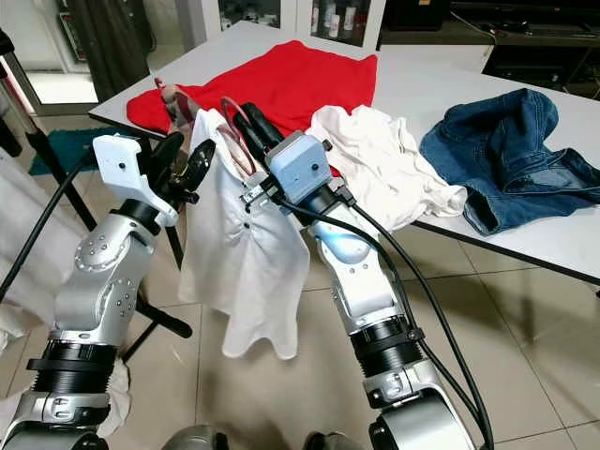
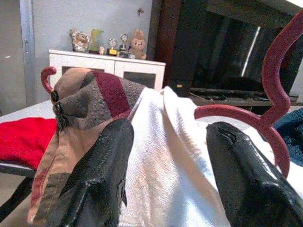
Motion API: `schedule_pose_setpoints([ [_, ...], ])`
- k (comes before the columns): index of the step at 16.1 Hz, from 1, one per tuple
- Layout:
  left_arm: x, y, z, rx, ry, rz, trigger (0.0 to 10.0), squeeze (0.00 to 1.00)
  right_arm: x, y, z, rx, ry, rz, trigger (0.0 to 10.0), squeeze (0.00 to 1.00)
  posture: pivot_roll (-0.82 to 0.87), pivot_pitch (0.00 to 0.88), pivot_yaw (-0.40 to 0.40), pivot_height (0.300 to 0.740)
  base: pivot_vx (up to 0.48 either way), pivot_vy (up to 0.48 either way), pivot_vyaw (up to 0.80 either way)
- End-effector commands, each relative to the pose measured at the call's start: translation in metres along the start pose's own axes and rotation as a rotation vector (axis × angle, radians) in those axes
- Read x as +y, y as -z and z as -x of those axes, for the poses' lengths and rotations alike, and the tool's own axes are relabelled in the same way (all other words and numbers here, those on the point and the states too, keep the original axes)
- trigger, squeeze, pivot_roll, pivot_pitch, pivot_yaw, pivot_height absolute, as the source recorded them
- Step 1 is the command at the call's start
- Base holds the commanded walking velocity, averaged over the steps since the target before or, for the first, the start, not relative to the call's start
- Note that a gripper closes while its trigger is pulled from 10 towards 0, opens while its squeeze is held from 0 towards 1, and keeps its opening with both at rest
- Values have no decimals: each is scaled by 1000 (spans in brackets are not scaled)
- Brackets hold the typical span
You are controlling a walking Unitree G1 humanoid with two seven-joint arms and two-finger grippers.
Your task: Hang hanger
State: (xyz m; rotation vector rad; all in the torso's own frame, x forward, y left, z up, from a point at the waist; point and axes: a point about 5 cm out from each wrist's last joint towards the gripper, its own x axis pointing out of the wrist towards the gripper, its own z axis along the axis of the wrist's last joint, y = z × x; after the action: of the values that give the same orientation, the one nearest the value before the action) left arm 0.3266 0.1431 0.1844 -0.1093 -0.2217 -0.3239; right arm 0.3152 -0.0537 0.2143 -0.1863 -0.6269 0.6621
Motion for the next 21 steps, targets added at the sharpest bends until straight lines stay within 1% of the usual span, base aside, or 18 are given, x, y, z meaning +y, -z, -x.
schedule_pose_setpoints([
  [1,2,1,-2,24,-14,-4,10000,0,2,-13,-4,-75,-19,32,0,271,75,0,-10,740,0,0,0],
  [4,3,2,-3,26,-16,2,10000,0,5,-17,-4,-92,-41,40,0,275,73,0,-10,740,0,0,0],
  [5,-4,0,-5,18,30,1,10000,0,9,-18,-3,-96,-58,50,0,271,71,0,-9,740,0,0,0],
  [7,-8,1,-4,27,66,-10,10000,0,10,-18,-3,-98,-62,53,0,271,70,0,-8,740,0,0,0],
  [11,-12,1,-4,28,95,-22,10000,0,13,-14,-1,-83,-83,64,0,271,74,0,-10,740,0,0,0],
  [16,-7,7,-3,57,58,-21,10000,0,14,-17,-1,-93,-84,62,0,275,73,0,-9,740,0,0,0],
  [20,-6,9,-3,72,44,-6,10000,0,13,-20,-1,-106,-79,61,0,275,73,0,-9,740,0,0,0],
  [21,-6,10,-3,79,46,-1,1333,0,12,-20,-2,-107,-75,58,0,271,71,0,-8,740,0,0,0],
])
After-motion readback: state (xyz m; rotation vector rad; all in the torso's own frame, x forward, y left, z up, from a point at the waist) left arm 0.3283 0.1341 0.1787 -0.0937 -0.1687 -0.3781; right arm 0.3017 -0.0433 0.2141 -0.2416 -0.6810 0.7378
